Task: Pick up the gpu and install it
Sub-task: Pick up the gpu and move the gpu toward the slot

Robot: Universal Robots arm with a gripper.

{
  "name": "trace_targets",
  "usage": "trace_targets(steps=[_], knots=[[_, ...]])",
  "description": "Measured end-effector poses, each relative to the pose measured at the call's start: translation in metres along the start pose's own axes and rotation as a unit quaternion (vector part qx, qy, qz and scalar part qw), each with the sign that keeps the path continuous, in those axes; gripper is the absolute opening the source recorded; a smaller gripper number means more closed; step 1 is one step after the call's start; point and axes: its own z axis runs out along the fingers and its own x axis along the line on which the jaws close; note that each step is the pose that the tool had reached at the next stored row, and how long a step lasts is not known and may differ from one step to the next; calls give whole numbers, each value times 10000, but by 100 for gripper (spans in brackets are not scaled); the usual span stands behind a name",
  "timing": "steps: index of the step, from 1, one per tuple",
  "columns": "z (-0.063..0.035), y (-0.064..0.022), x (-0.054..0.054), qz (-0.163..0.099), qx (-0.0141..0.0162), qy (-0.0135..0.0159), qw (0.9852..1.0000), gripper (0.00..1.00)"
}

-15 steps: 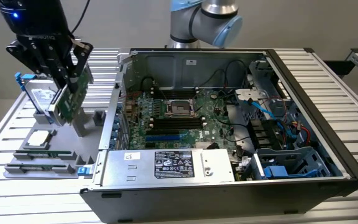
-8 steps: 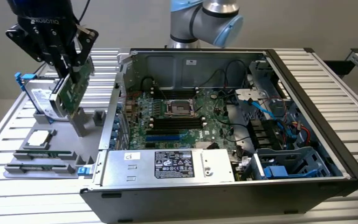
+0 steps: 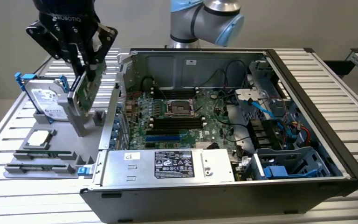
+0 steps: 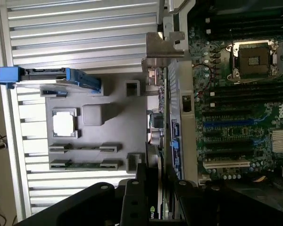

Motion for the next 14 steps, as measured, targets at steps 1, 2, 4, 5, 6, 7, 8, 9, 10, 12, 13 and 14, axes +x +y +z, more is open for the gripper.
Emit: trace_targets(steps=[1,2,4,5,6,7,8,9,10,12,13,14], knots=[[-3,4,-46,0,1,5,10000,27],[-6,8,-91,0,1,9,10000,27],[-11,16,-180,-1,2,16,10000,27],[-14,20,-229,0,3,19,10000,27],[-16,24,-273,0,3,22,10000,27],[-18,28,-317,0,2,24,10000,27],[-22,32,-364,-1,3,28,10000,27],[-25,36,-409,0,4,31,10000,27],[-27,40,-454,0,4,34,10000,27],[-32,48,-543,-1,4,40,10000,27],[-35,52,-588,0,4,43,10000,27],[-37,56,-633,0,4,45,10000,27]])
